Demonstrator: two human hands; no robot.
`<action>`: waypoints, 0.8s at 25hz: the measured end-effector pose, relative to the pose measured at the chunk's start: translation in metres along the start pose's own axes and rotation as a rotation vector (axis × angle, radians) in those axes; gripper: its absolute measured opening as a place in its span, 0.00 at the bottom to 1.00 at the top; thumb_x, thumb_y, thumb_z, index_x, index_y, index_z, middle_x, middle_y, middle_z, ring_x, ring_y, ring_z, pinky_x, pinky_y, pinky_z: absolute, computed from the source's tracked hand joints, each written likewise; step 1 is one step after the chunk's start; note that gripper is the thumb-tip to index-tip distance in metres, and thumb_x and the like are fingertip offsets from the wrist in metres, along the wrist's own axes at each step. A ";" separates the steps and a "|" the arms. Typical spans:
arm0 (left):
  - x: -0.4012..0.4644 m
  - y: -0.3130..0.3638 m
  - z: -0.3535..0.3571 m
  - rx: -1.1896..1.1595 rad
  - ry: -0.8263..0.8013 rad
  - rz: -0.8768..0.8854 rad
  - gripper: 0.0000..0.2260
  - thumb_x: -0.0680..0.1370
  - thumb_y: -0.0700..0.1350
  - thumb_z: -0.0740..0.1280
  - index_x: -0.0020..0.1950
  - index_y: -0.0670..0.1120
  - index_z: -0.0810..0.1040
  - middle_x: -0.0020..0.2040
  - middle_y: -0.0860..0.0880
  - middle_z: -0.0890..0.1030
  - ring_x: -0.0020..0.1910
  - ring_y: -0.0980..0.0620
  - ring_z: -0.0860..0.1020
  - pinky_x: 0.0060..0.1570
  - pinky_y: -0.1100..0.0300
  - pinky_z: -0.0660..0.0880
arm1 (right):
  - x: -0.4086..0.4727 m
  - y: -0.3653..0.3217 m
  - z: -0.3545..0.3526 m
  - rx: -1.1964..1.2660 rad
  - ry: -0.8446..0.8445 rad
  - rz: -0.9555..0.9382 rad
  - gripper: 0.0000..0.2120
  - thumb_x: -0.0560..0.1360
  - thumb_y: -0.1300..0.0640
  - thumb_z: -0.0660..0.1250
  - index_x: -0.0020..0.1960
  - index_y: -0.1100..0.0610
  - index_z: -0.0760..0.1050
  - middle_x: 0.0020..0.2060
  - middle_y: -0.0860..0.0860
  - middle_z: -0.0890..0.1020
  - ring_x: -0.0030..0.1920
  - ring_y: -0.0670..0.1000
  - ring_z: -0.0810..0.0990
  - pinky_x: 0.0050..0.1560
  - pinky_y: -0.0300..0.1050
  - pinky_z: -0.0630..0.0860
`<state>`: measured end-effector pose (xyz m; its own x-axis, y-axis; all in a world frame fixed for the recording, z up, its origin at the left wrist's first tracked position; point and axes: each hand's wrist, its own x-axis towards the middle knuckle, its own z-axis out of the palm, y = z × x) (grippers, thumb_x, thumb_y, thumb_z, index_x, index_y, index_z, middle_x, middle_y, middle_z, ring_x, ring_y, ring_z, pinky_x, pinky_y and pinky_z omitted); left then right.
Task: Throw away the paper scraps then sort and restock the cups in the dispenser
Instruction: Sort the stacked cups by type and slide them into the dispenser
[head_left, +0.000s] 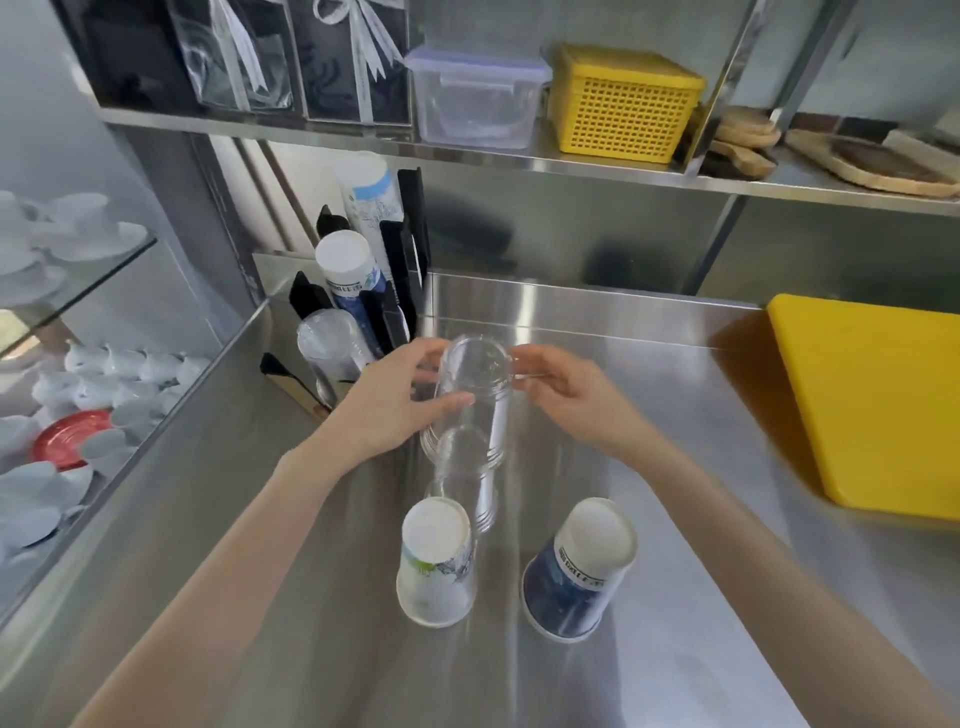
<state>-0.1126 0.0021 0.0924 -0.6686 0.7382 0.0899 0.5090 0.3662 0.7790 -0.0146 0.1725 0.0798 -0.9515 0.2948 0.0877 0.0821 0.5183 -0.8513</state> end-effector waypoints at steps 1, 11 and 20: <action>-0.001 -0.011 0.004 -0.009 -0.025 -0.027 0.24 0.71 0.49 0.70 0.65 0.50 0.67 0.57 0.55 0.73 0.54 0.57 0.73 0.56 0.62 0.68 | 0.002 0.006 0.005 -0.026 -0.041 0.027 0.16 0.75 0.66 0.57 0.61 0.57 0.71 0.56 0.55 0.79 0.58 0.54 0.78 0.64 0.49 0.72; 0.005 -0.089 0.060 -0.096 -0.127 -0.192 0.24 0.70 0.46 0.71 0.64 0.49 0.68 0.55 0.53 0.75 0.56 0.53 0.75 0.59 0.58 0.70 | 0.018 0.054 0.035 -0.068 -0.415 0.293 0.21 0.75 0.69 0.58 0.67 0.63 0.63 0.65 0.60 0.72 0.65 0.55 0.71 0.62 0.40 0.67; 0.022 -0.112 0.071 -0.081 -0.247 -0.222 0.39 0.69 0.46 0.72 0.72 0.48 0.53 0.72 0.47 0.65 0.68 0.49 0.67 0.67 0.57 0.63 | 0.027 0.074 0.029 0.001 -0.395 0.419 0.36 0.71 0.61 0.69 0.72 0.57 0.53 0.68 0.57 0.66 0.66 0.53 0.69 0.64 0.40 0.66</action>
<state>-0.1459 0.0178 -0.0367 -0.6020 0.7637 -0.2329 0.3141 0.4947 0.8103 -0.0429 0.1953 0.0037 -0.8763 0.1528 -0.4569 0.4760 0.4208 -0.7723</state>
